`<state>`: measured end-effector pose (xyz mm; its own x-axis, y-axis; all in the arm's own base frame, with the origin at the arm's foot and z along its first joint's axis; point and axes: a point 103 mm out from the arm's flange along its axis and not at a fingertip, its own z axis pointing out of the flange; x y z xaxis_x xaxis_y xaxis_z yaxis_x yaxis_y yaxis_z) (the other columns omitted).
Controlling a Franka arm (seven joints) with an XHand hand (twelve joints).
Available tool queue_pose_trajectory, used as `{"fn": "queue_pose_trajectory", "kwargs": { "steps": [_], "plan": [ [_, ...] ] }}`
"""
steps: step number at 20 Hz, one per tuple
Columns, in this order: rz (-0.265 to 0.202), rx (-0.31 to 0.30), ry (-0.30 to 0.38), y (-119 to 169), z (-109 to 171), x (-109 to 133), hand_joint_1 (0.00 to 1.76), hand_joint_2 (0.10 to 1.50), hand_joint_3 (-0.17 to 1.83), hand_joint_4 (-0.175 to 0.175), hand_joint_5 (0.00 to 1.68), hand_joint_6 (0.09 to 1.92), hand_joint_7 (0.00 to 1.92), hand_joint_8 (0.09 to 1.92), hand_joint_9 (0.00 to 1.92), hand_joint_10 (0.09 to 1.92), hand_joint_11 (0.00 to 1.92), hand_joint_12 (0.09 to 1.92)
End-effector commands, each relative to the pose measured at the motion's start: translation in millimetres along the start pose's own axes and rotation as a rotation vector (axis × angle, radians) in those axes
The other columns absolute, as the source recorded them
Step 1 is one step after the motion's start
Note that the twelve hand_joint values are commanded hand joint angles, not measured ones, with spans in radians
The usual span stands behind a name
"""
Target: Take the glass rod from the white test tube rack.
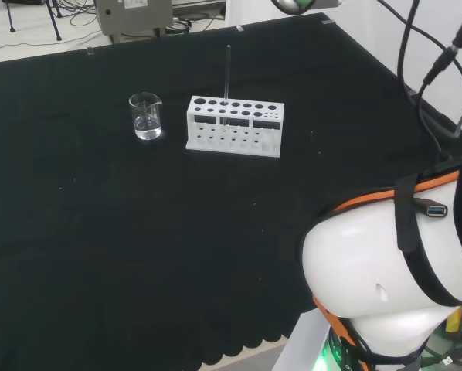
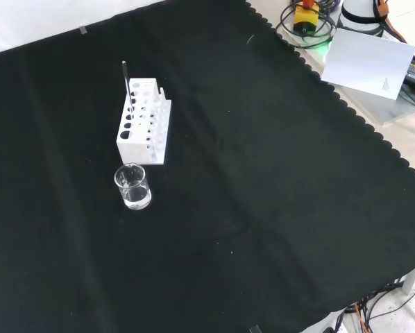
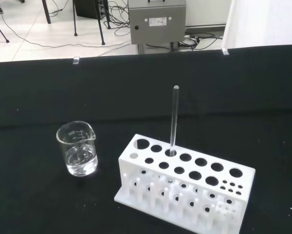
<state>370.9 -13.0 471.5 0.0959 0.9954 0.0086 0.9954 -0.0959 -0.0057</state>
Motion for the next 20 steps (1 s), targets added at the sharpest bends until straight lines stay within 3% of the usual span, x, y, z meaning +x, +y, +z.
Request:
{"fn": "queue_pose_trajectory", "kwargs": {
  "steps": [1, 6, 11, 14, 20],
  "plan": [
    [0.024, -0.004, 0.009, 33, 1, -19, 0.50, 0.92, 0.35, -0.094, 0.11, 0.09, 0.06, 0.74, 0.15, 0.89, 0.00, 1.25],
    [0.036, -0.001, 0.014, 58, 0, -24, 0.50, 0.93, 0.34, -0.108, 0.17, 0.09, 0.08, 0.76, 0.18, 0.89, 0.00, 1.28],
    [0.041, 0.002, 0.009, 64, 2, -24, 0.50, 0.93, 0.34, -0.111, 0.20, 0.09, 0.10, 0.77, 0.25, 0.89, 0.00, 1.32],
    [0.032, 0.042, 0.015, 86, 11, -27, 0.50, 0.93, 0.34, -0.115, 0.23, 0.09, 0.14, 0.79, 0.32, 0.88, 0.00, 1.37],
    [-0.011, 0.009, -0.014, 115, 34, -10, 0.52, 0.92, 0.34, -0.131, 0.32, 0.09, 0.28, 0.85, 0.48, 0.86, 0.11, 1.44]
  ]
}}
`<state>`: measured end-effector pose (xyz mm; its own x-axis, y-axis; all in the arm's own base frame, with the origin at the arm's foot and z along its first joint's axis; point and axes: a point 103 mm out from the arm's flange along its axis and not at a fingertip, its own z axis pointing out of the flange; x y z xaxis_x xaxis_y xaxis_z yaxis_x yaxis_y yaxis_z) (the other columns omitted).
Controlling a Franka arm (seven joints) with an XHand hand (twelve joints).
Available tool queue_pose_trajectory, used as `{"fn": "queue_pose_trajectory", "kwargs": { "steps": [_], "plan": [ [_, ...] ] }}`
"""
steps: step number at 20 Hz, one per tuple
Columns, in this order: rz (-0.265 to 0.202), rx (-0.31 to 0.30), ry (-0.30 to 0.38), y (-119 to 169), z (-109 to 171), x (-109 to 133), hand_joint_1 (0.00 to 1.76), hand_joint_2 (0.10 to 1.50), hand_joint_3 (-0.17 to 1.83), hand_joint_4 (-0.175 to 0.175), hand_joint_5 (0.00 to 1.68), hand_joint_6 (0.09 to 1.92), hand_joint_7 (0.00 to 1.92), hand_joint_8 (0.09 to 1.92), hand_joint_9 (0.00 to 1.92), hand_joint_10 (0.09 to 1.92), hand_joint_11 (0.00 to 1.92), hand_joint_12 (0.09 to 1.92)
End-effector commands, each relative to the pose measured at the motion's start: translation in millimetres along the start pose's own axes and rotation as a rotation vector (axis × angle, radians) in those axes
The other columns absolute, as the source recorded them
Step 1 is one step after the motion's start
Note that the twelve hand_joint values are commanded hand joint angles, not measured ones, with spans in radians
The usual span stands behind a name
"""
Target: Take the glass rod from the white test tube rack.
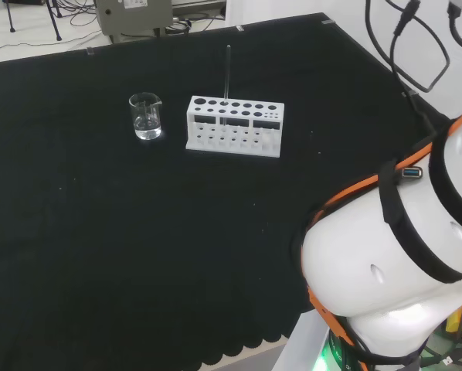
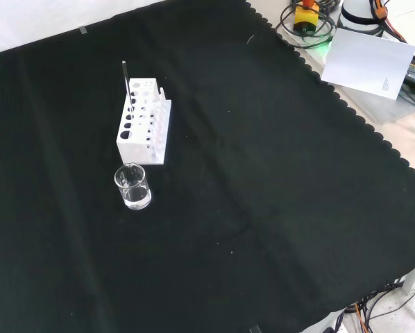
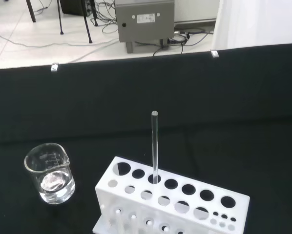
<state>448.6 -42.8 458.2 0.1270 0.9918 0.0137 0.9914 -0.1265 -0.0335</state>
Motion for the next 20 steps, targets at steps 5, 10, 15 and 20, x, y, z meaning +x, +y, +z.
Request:
{"fn": "queue_pose_trajectory", "kwargs": {
  "steps": [5, 10, 15, 20],
  "plan": [
    [-0.078, -0.004, -0.005, 50, 35, 19, 0.50, 0.91, 0.35, -0.145, 0.35, 0.09, 0.35, 0.88, 0.59, 0.84, 0.23, 1.39],
    [-0.070, 0.031, -0.008, 66, 53, 17, 0.50, 0.91, 0.35, -0.154, 0.39, 0.11, 0.39, 0.89, 0.68, 0.85, 0.35, 1.36],
    [-0.068, 0.040, -0.019, 74, 63, 18, 0.50, 0.91, 0.36, -0.162, 0.38, 0.18, 0.48, 0.92, 0.77, 0.89, 0.49, 1.33],
    [-0.064, 0.047, -0.014, 84, 73, 15, 0.51, 0.91, 0.37, -0.166, 0.26, 0.50, 0.52, 0.96, 0.80, 0.93, 0.54, 1.31]
  ]
}}
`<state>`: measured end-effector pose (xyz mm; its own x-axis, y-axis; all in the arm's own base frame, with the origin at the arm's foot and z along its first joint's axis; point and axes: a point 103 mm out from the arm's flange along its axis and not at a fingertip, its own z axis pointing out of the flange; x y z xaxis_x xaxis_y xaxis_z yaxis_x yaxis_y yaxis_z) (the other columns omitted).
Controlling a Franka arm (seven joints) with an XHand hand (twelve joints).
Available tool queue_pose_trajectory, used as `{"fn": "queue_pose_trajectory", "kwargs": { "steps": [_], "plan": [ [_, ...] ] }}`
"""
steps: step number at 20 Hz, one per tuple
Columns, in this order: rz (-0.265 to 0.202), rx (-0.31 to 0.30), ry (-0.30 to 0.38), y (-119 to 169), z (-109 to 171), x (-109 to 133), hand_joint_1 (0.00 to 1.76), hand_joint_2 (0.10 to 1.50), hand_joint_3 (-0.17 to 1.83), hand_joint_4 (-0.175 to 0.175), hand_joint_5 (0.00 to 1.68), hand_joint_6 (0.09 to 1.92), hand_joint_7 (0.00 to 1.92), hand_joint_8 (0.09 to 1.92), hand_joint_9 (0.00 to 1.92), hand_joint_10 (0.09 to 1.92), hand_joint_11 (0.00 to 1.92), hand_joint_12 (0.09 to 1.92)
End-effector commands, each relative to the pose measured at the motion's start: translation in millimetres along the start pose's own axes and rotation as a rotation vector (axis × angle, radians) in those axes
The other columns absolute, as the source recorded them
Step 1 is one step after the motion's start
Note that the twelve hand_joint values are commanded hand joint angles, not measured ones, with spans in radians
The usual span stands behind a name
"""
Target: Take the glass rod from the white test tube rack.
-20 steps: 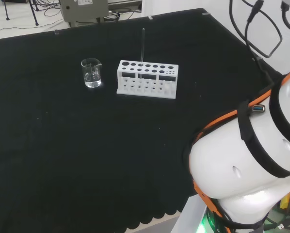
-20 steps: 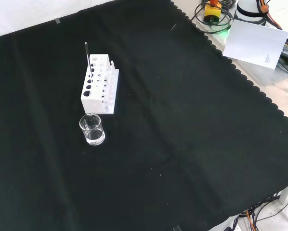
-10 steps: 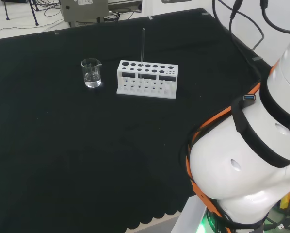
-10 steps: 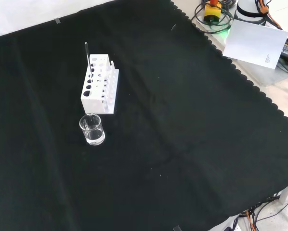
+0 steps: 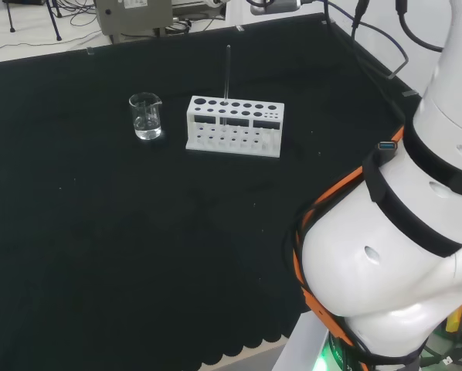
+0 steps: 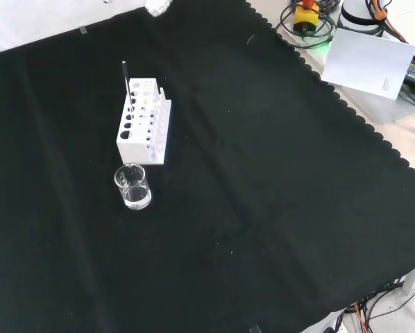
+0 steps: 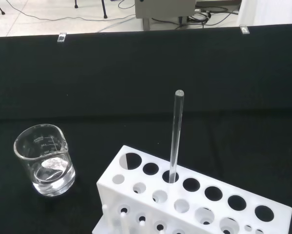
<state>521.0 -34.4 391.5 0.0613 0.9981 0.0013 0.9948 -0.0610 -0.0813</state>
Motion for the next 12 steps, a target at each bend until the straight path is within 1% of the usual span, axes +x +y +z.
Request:
{"fn": "queue_pose_trajectory", "kwargs": {
  "steps": [1, 4, 8, 12],
  "plan": [
    [0.001, 0.001, 0.003, 12, 9, -3, 0.51, 0.91, 0.37, -0.167, 0.25, 0.53, 0.53, 0.97, 0.80, 0.94, 0.55, 1.31],
    [-0.006, -0.003, -0.003, 19, 14, -6, 0.54, 0.91, 0.37, -0.169, 0.24, 0.59, 0.55, 0.97, 0.83, 0.95, 0.58, 1.31],
    [-0.012, -0.007, -0.015, 35, 32, -12, 0.57, 0.90, 0.38, -0.171, 0.24, 0.66, 0.59, 0.98, 0.88, 0.98, 0.65, 1.30],
    [-0.013, -0.024, -0.016, 39, 39, -15, 0.58, 0.90, 0.38, -0.172, 0.24, 0.69, 0.62, 0.99, 0.90, 1.00, 0.68, 1.30]
  ]
}}
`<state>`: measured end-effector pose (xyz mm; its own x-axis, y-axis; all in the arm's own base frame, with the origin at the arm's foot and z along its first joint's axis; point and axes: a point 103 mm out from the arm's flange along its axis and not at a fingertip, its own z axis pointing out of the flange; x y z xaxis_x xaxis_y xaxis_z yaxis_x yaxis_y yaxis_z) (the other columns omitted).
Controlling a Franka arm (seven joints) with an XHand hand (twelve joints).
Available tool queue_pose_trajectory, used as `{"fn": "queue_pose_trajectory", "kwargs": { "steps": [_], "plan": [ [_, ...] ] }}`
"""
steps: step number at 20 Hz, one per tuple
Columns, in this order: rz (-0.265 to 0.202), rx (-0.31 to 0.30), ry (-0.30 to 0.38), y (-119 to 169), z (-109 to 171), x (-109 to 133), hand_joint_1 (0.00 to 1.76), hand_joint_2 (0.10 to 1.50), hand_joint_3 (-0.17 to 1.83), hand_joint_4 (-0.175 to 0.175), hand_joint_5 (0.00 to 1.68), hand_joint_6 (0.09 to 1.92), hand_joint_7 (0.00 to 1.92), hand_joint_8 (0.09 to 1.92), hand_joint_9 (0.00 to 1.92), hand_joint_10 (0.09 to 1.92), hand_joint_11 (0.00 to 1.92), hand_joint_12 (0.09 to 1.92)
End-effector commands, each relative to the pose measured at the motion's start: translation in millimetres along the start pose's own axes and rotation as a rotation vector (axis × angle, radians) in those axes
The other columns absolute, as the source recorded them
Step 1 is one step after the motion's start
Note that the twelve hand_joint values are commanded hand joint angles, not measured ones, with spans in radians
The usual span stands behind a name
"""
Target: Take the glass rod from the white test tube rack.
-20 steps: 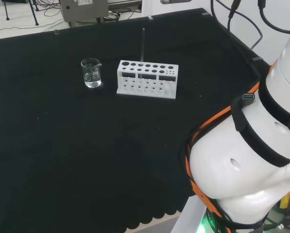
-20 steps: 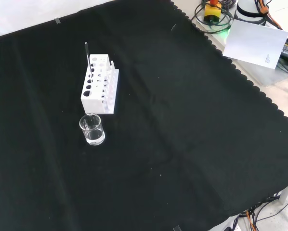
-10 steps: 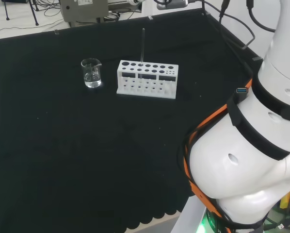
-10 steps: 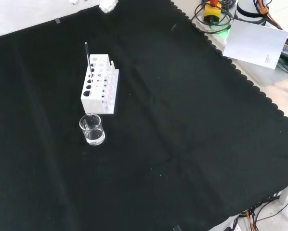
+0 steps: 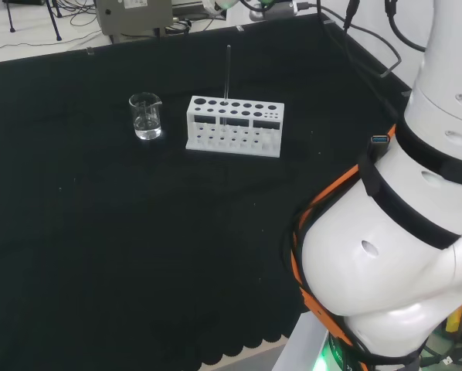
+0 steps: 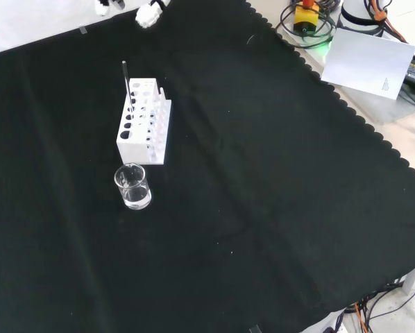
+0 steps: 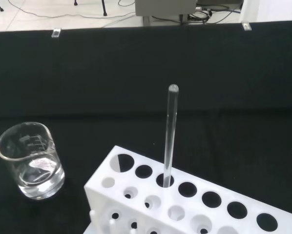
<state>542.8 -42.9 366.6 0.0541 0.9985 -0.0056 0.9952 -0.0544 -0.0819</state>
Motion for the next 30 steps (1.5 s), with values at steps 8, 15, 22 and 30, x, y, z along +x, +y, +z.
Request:
{"fn": "queue_pose_trajectory", "kwargs": {
  "steps": [8, 15, 22, 30],
  "plan": [
    [-0.016, -0.017, -0.009, 24, 24, -12, 0.57, 0.90, 0.39, -0.174, 0.24, 0.74, 0.65, 1.02, 0.93, 1.06, 0.74, 1.30],
    [-0.013, -0.008, 0.002, 37, 53, -25, 0.57, 0.91, 0.40, -0.175, 0.23, 0.78, 0.67, 1.06, 0.96, 1.11, 0.79, 1.30],
    [-0.022, -0.007, 0.006, 39, 65, -26, 0.57, 0.91, 0.41, -0.175, 0.24, 0.81, 0.71, 1.10, 1.01, 1.14, 0.84, 1.29],
    [-0.015, 0.022, -0.004, 38, 79, -22, 0.57, 0.90, 0.42, -0.175, 0.24, 0.85, 0.75, 1.19, 1.08, 1.22, 0.93, 1.30]
  ]
}}
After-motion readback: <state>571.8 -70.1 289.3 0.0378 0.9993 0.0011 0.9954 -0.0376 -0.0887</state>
